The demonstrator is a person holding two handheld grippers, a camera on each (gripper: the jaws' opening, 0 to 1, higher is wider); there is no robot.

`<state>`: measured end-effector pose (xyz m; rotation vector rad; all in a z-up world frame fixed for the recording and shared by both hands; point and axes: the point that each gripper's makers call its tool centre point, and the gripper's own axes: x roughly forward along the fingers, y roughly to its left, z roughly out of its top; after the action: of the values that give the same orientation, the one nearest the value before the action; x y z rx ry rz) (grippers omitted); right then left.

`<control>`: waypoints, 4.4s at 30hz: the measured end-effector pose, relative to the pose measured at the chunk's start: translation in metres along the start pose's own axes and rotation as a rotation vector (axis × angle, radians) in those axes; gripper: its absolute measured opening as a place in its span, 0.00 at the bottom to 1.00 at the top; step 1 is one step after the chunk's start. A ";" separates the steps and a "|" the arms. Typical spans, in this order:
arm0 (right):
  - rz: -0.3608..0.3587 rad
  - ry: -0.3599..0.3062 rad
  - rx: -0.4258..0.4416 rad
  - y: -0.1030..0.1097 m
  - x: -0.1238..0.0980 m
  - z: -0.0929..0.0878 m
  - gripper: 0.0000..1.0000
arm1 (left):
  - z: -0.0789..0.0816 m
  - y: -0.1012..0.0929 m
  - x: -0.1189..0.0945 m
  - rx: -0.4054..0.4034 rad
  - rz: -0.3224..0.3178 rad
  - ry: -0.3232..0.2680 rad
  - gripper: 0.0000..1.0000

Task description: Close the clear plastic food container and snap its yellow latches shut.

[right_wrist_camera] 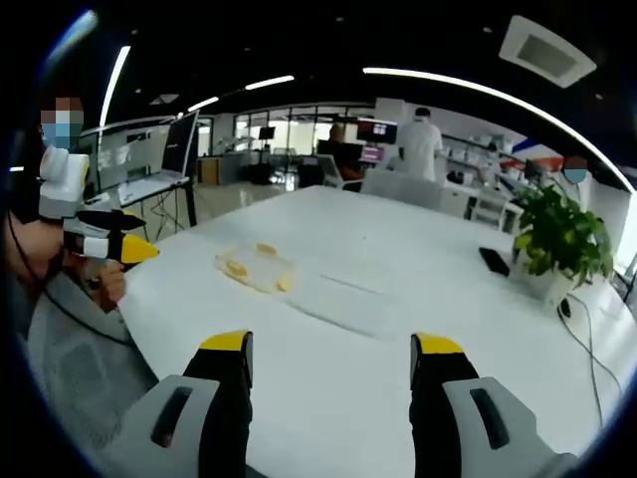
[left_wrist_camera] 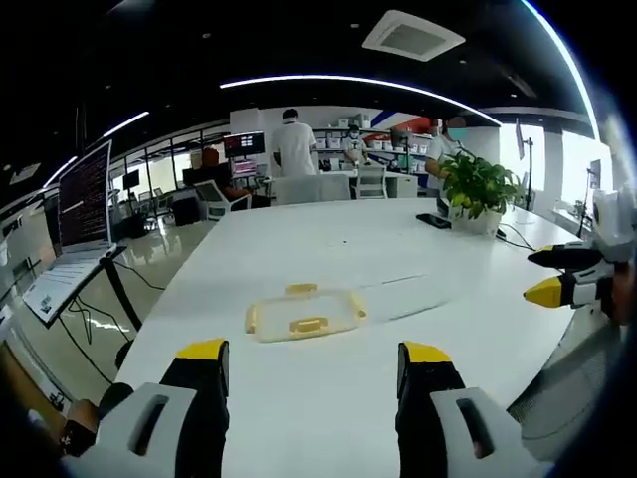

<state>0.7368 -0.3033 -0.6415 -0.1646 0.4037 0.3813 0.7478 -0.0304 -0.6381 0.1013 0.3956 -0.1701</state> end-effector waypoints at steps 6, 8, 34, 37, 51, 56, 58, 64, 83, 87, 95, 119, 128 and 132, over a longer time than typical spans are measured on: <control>0.002 -0.010 -0.014 0.001 0.002 0.006 0.62 | 0.002 0.002 0.000 -0.006 0.002 -0.005 0.64; 0.000 -0.014 -0.017 0.001 0.003 0.008 0.62 | 0.002 0.003 0.000 -0.004 0.000 -0.006 0.64; 0.002 -0.020 -0.043 0.008 0.023 0.023 0.62 | 0.009 0.021 0.010 0.010 -0.011 -0.019 0.64; 0.003 -0.021 -0.044 0.008 0.026 0.026 0.62 | 0.008 0.023 0.011 0.017 -0.013 -0.016 0.64; 0.015 -0.015 -0.062 0.014 0.046 0.035 0.61 | 0.008 0.036 0.021 0.023 -0.018 -0.009 0.64; 0.019 -0.012 -0.070 0.015 0.054 0.039 0.61 | 0.007 0.044 0.027 0.025 -0.018 -0.006 0.64; 0.020 -0.012 -0.074 0.016 0.057 0.040 0.61 | 0.007 0.047 0.029 0.032 -0.022 -0.003 0.64; 0.025 -0.010 -0.081 0.017 0.067 0.044 0.61 | 0.006 0.057 0.038 0.043 -0.027 0.007 0.64; 0.113 0.033 -0.156 0.035 0.096 0.049 0.61 | 0.002 0.055 0.064 0.115 -0.115 0.037 0.64; 0.139 0.041 -0.186 0.039 0.104 0.051 0.61 | 0.003 0.057 0.070 0.145 -0.133 0.039 0.64; 0.186 0.058 -0.239 0.047 0.115 0.053 0.61 | 0.006 0.064 0.085 0.200 -0.176 0.047 0.63; 0.336 0.113 -0.379 0.065 0.152 0.053 0.57 | -0.005 0.070 0.123 0.377 -0.352 0.135 0.63; 0.407 0.139 -0.442 0.068 0.164 0.054 0.55 | -0.004 0.069 0.140 0.441 -0.425 0.157 0.62; 0.434 0.159 -0.465 0.071 0.168 0.051 0.53 | -0.002 0.068 0.145 0.508 -0.448 0.149 0.62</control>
<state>0.8697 -0.1719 -0.6706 -0.5680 0.5037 0.8931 0.8913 0.0159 -0.6924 0.5296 0.5139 -0.7077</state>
